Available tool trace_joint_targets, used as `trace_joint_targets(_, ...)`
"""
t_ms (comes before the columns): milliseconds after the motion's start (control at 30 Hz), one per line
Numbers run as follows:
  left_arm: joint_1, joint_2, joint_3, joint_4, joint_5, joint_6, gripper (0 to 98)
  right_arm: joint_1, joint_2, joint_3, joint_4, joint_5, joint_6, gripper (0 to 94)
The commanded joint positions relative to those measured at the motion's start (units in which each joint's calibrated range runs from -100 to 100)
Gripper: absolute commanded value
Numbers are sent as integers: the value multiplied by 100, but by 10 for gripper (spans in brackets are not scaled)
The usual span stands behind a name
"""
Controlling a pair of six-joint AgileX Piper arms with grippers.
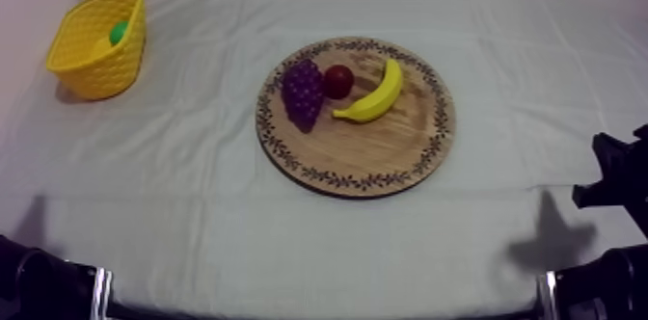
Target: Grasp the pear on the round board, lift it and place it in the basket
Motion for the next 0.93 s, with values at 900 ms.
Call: trace_joint_targets(900, -140, -32, 2561, 675, -1853, 380, 0, -1, -1, -1, 0, 0, 2, 3)
